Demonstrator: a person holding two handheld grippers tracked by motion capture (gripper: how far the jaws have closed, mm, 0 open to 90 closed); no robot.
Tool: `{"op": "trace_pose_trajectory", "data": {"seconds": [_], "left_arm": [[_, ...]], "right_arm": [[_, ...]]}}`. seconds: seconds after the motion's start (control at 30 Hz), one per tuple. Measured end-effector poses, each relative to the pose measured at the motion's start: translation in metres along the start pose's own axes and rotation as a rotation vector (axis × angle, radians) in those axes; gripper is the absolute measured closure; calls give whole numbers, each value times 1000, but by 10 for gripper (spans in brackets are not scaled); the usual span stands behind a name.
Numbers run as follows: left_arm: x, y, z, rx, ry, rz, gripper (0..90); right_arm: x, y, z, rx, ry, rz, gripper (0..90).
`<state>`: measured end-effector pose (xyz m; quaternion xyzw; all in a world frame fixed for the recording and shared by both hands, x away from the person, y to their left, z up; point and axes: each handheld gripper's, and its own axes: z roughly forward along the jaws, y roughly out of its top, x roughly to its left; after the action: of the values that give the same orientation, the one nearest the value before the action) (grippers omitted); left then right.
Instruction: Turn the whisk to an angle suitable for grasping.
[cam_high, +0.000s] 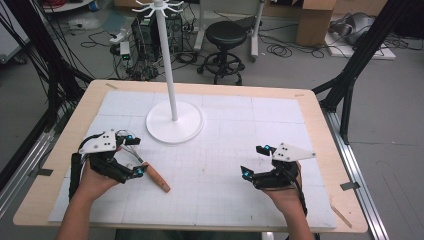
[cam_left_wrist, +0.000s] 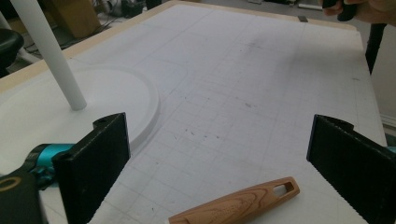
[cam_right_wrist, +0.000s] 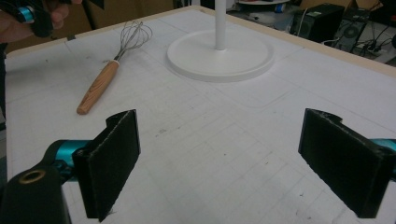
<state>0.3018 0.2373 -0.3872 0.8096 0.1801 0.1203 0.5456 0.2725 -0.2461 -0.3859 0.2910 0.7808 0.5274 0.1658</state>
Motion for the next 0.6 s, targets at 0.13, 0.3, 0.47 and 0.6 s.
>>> {"op": "trace_pose_trajectory", "data": {"seconds": [0.13, 0.3, 0.47, 0.6], "left_arm": [[0, 0, 2, 8, -4, 1, 66], [-2, 6, 3, 33, -14, 19, 67], [-4, 12, 8, 69, -27, 43, 66], [-4, 17, 10, 121, -39, 72, 66]], "right_arm": [[-1, -1, 1, 5, -1, 2, 113], [-2, -1, -1, 3, -5, 2, 113], [-3, -1, -2, -1, -9, 3, 112], [-2, -1, -2, 1, -8, 1, 112]]}}
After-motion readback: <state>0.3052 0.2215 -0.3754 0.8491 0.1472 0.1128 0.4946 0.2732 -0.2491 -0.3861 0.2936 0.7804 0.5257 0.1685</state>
